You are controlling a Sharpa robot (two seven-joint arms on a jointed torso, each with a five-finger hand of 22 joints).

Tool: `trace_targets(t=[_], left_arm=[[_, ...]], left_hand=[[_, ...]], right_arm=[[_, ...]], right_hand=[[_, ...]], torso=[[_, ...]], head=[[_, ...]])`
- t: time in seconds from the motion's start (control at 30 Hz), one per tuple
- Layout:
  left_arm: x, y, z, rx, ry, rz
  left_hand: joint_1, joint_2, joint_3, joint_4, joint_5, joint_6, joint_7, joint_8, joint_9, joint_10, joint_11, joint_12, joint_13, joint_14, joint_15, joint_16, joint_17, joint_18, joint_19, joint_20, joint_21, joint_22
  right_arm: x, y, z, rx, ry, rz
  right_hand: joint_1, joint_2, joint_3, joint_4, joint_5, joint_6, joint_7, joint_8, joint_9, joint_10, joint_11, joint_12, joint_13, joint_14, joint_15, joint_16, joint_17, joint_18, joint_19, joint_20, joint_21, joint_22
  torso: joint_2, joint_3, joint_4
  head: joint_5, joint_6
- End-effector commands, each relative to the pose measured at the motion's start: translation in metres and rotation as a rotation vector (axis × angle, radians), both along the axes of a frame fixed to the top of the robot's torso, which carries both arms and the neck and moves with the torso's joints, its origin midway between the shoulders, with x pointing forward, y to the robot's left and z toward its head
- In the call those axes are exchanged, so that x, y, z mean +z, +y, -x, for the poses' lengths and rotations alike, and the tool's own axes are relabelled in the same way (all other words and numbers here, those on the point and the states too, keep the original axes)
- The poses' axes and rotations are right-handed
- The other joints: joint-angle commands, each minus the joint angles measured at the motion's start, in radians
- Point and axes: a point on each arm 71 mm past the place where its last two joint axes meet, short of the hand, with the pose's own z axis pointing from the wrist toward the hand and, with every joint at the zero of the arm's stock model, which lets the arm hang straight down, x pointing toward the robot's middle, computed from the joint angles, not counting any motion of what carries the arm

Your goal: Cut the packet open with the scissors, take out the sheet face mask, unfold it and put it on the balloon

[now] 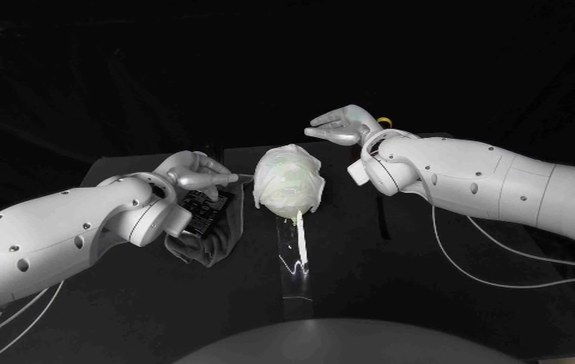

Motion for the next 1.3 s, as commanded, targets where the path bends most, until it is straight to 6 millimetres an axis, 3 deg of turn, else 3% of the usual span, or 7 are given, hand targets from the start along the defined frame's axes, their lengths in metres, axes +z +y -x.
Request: trace_targets(t=[0.03, 0.4, 0.6, 0.67, 0.8, 0.93, 1.3], left_arm=[[0.013, -0.009, -0.012, -0.032, -0.053, 0.112], [0.049, -0.033, -0.052, -0.086, -0.301, 0.178], [0.053, -0.049, -0.054, -0.123, -0.353, 0.135], [0.052, -0.056, -0.053, -0.131, -0.34, 0.117], [0.049, -0.066, -0.05, -0.142, -0.3, 0.088], [0.044, -0.076, -0.048, -0.15, -0.256, 0.061], [0.035, -0.093, -0.045, -0.164, -0.213, 0.014]], left_hand=[[0.021, 0.004, 0.016, 0.009, 0.003, 0.024, 0.027, 0.003, -0.009, 0.008, -0.006, 0.007, -0.008, -0.011, -0.004, -0.019, -0.016, 0.01, -0.001, 0.001, -0.019, -0.013], [0.054, -0.04, 0.163, 0.043, -0.005, 0.066, 0.042, -0.074, -0.1, 0.003, 0.013, -0.094, -0.127, -0.166, 0.044, -0.261, -0.162, -0.037, -0.181, 0.068, -0.28, -0.162], [0.069, -0.022, -0.02, 0.076, -0.095, -0.006, 0.072, -0.109, -0.132, -0.085, 0.061, -0.201, -0.162, -0.294, 0.106, -0.499, -0.282, -0.109, -0.304, 0.092, -0.531, -0.311], [0.15, 0.03, -0.27, 0.131, -0.15, -0.058, 0.095, -0.126, -0.145, -0.13, 0.067, -0.232, -0.159, -0.344, 0.135, -0.565, -0.317, -0.112, -0.381, 0.09, -0.614, -0.356], [0.204, -0.105, -0.468, 0.262, -0.242, -0.14, 0.102, -0.154, -0.16, -0.221, 0.109, -0.281, -0.164, -0.545, 0.157, -0.719, -0.386, -0.119, -0.524, 0.098, -0.719, -0.407], [0.176, -0.12, -0.486, 0.263, -0.244, -0.189, 0.107, -0.178, -0.169, -0.259, 0.113, -0.302, -0.165, -0.642, 0.165, -0.791, -0.416, -0.12, -0.569, 0.098, -0.749, -0.421], [0.171, -0.115, -0.482, 0.262, -0.244, -0.168, 0.046, -0.162, -0.16, -0.266, 0.04, -0.306, -0.158, -0.671, 0.129, -0.817, -0.425, -0.117, -0.589, 0.097, -0.765, -0.429]], right_arm=[[0.006, 0.0, -0.004, 0.023, -0.004, -0.026], [0.021, 0.006, -0.02, 0.152, -0.023, 0.137], [0.025, 0.012, -0.024, 0.211, -0.053, 0.248], [0.027, 0.014, -0.025, 0.227, -0.062, 0.281], [0.03, 0.016, -0.026, 0.241, -0.074, 0.322], [0.032, 0.016, -0.028, 0.244, -0.069, 0.355], [0.031, 0.026, -0.027, 0.255, -0.052, 0.442]], right_hand=[[0.004, 0.015, -0.009, 0.001, -0.005, 0.017, 0.074, 0.006, 0.003, 0.014, -0.003, 0.004, 0.0, 0.033, -0.005, 0.011, 0.005, 0.022, 0.032, 0.0, 0.01, 0.01], [0.105, 0.071, 0.062, -0.028, -0.004, 0.115, 0.017, 0.052, 0.018, 0.195, -0.071, 0.067, 0.014, 0.278, -0.087, 0.146, 0.063, 0.077, 0.339, -0.018, 0.127, 0.087], [0.13, 0.055, 0.132, -0.059, 0.0, 0.173, -0.032, 0.079, 0.028, 0.38, -0.141, 0.128, 0.046, 0.503, -0.172, 0.295, 0.156, 0.076, 0.534, -0.102, 0.228, 0.123], [0.13, 0.053, 0.135, -0.065, -0.002, 0.183, -0.04, 0.084, 0.031, 0.401, -0.15, 0.139, 0.055, 0.53, -0.184, 0.323, 0.175, 0.075, 0.564, -0.116, 0.248, 0.132], [0.125, 0.04, 0.118, -0.092, -0.001, 0.222, -0.08, 0.099, 0.039, 0.53, -0.198, 0.277, 0.16, 0.682, -0.243, 0.548, 0.314, 0.072, 0.707, -0.176, 0.365, 0.198], [0.1, 0.05, 0.127, -0.107, -0.002, 0.242, -0.091, 0.103, 0.044, 0.57, -0.219, 0.935, 0.854, 0.735, -0.258, 1.137, 0.947, 0.065, 0.753, -0.213, 0.485, 0.289], [0.036, 0.05, 0.15, -0.118, -0.005, 0.237, -0.092, 0.113, 0.065, 0.688, -0.202, 1.489, 1.493, 0.822, -0.25, 1.457, 1.428, 0.033, 0.812, -0.219, 0.829, 0.63]], torso=[[0.002, -0.0002, -0.0016], [0.014, -0.0006, -0.0028], [0.021, 0.0032, -0.0009], [0.023, 0.0035, -0.001], [0.025, 0.0028, -0.0018], [0.023, 0.0022, -0.0007], [0.024, 0.0027, -0.0019]], head=[[-0.001, 0.009], [0.001, 0.028], [0.0, 0.037], [-0.002, 0.04], [-0.006, 0.046], [-0.009, 0.046], [-0.006, 0.051]])
